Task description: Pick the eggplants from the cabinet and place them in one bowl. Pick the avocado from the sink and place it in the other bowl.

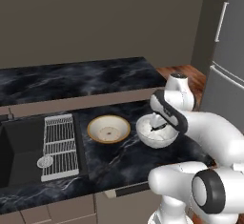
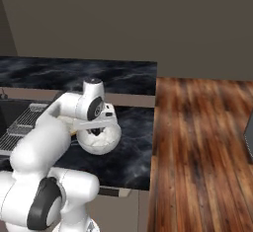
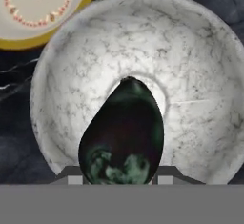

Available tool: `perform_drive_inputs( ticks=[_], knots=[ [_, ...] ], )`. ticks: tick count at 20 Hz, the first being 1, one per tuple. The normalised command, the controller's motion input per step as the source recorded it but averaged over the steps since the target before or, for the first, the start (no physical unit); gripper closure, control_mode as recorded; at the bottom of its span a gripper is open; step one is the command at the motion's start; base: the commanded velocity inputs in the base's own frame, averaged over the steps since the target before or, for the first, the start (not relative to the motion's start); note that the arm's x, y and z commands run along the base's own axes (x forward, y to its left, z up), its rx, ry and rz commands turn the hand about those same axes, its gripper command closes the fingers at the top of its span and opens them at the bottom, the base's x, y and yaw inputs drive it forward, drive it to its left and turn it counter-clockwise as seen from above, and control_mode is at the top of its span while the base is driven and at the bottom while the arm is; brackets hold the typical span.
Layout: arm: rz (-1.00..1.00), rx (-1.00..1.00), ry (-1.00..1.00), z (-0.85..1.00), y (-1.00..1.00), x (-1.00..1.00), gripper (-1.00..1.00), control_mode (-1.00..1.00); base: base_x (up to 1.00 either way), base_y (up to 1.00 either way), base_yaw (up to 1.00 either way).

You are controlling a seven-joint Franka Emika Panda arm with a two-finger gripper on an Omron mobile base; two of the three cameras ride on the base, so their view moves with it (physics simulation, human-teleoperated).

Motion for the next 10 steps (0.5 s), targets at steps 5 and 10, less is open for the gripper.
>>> perform_drive_inputs(
  ticks=[5, 10],
  knots=[
    [0.0, 0.0, 0.04, -0.42, 0.0, 0.44, 1.0, -1.0, 0.0, 0.0, 0.0],
    [0.0, 0.0, 0.04, -0.48, 0.0, 0.4, 1.0, -1.0, 0.0, 0.0, 0.0]
  ],
)
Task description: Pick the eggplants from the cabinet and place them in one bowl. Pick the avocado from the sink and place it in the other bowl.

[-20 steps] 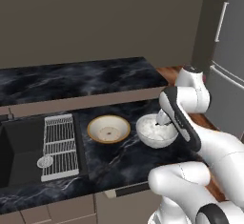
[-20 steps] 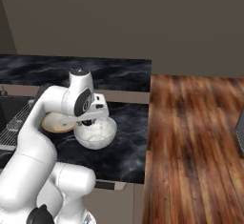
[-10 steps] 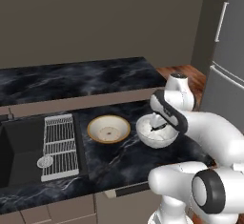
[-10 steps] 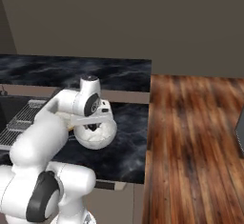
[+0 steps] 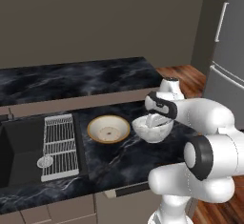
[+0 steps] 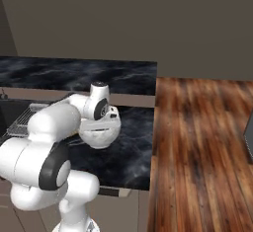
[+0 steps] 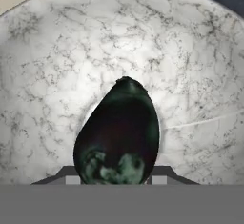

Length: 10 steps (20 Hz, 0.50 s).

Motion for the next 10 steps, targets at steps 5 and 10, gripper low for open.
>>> perform_drive_inputs(
  ticks=[5, 10],
  knots=[
    [0.0, 0.0, 0.02, -0.36, 0.0, 0.36, -1.0, -1.0, 0.0, 0.0, 0.0],
    [0.0, 0.0, 0.01, -0.06, 0.0, 0.01, -1.0, -1.0, 0.0, 0.0, 0.0]
  ],
)
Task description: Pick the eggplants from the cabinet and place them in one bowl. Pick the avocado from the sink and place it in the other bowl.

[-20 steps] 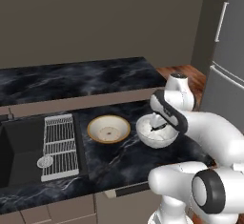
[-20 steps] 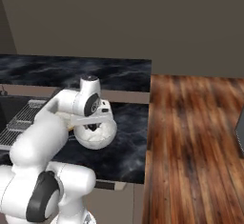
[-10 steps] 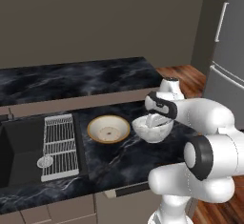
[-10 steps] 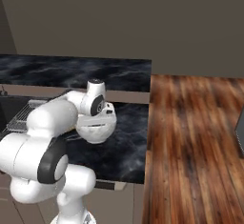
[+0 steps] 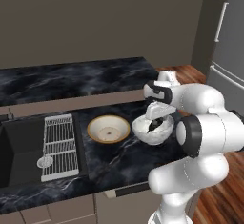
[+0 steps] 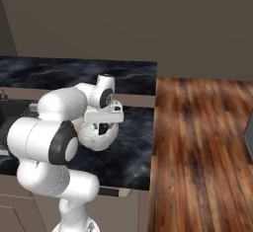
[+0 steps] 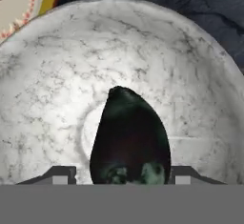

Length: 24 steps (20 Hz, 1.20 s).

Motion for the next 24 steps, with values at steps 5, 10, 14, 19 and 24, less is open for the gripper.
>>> perform_drive_inputs(
  ticks=[5, 10, 14, 19, 24],
  knots=[
    [0.0, 0.0, 0.0, 0.13, 0.0, -0.24, -1.0, -1.0, 0.0, 0.0, 0.0],
    [0.0, 0.0, 0.0, 0.47, 0.0, -0.61, -1.0, -1.0, 0.0, 0.0, 0.0],
    [0.0, 0.0, 0.02, 0.63, 0.03, -0.8, -1.0, -1.0, 0.0, 0.0, 0.0],
    [-0.03, 0.0, 0.04, 0.65, 0.0, -1.0, -1.0, -1.0, 0.0, 0.0, 0.0],
    [-0.06, 0.0, 0.04, 0.64, 0.0, -0.74, -1.0, -1.0, 0.0, 0.0, 0.0]
  ],
)
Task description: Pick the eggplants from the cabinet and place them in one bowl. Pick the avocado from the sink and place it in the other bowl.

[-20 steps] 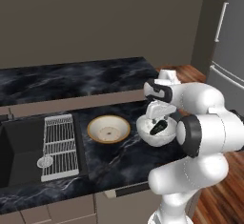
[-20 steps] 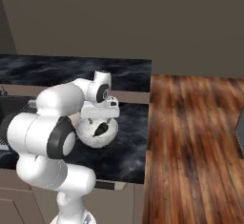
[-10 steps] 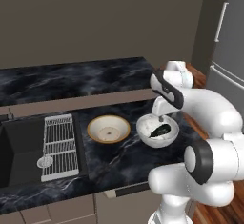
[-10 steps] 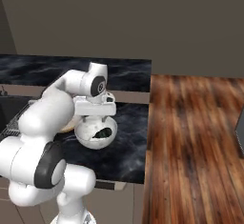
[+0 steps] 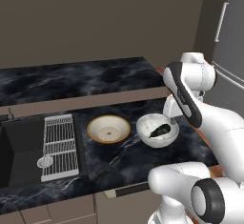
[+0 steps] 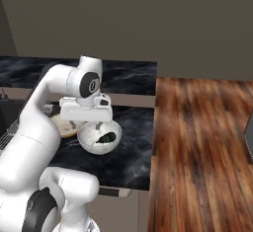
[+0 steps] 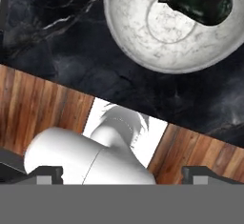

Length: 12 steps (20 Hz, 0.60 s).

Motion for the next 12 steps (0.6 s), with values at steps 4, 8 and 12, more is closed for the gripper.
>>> perform_drive_inputs(
  ticks=[4, 8, 12],
  knots=[
    [-0.12, -0.04, -0.03, 0.38, 0.0, -0.19, -1.0, -1.0, 0.0, 0.0, 0.0],
    [-0.13, -0.1, -0.13, 0.16, 0.02, -0.08, -1.0, -1.0, 0.0, 0.0, 0.0],
    [-0.1, -0.09, -0.19, 0.11, 0.03, -0.08, -1.0, -1.0, 0.0, 0.0, 0.0]
  ],
)
